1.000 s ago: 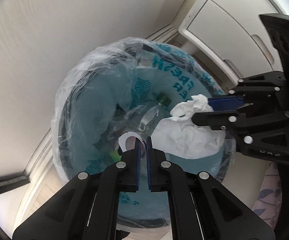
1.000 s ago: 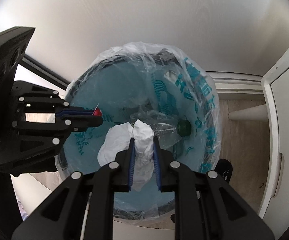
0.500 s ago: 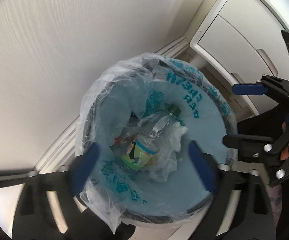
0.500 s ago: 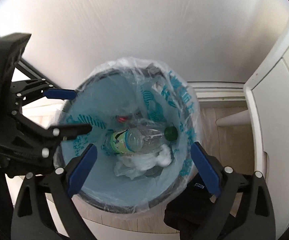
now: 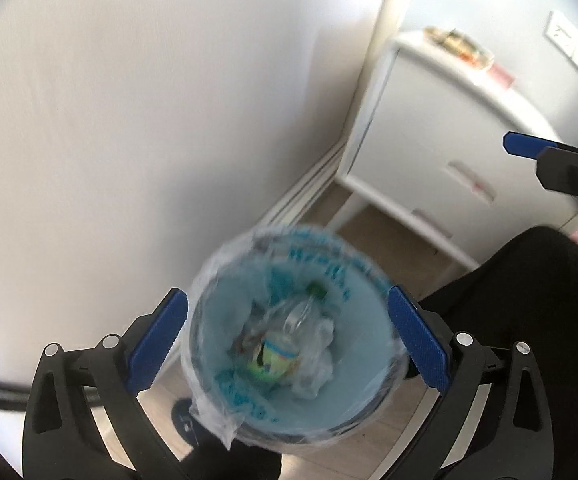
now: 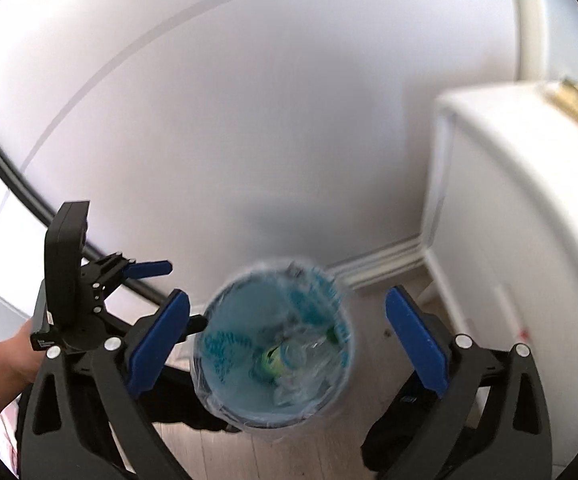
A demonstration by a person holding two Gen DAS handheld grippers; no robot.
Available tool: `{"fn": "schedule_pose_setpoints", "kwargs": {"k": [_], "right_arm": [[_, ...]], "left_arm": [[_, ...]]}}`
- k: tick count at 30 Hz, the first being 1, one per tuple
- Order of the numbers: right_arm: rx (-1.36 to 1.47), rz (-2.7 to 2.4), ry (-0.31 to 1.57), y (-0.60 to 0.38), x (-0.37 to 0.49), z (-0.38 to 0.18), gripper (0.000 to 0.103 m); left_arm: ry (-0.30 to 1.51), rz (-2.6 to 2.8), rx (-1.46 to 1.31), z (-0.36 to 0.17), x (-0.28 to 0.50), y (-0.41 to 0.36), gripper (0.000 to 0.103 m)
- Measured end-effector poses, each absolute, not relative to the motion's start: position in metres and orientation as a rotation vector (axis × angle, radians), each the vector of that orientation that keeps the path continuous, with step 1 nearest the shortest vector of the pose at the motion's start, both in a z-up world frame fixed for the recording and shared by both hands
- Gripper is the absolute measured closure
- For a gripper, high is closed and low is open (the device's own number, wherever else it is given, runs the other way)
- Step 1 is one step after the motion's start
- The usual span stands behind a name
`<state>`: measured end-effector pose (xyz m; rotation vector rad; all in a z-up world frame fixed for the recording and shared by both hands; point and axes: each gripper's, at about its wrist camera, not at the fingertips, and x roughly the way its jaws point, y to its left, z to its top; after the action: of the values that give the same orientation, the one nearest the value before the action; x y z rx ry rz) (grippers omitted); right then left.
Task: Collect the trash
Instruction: 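Move both tools back to the gold-wrapped box on the cabinet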
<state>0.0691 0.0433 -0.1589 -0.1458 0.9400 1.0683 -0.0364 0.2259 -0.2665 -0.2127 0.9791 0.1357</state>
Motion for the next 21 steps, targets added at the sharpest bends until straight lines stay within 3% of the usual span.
{"fn": "schedule_pose_setpoints", "kwargs": {"k": [9, 21], "right_arm": [[-0.130, 0.934, 0.818, -0.047, 0.120, -0.100, 0.007], [-0.365, 1.023, 0.708, -0.109, 0.214, -0.052, 0.007]], "left_arm": [[0.872, -0.041, -0.095, -0.181, 0.013, 0.183, 0.006], [0.821, -0.364, 0.158, -0.101, 0.136, 0.112, 0.006]]}}
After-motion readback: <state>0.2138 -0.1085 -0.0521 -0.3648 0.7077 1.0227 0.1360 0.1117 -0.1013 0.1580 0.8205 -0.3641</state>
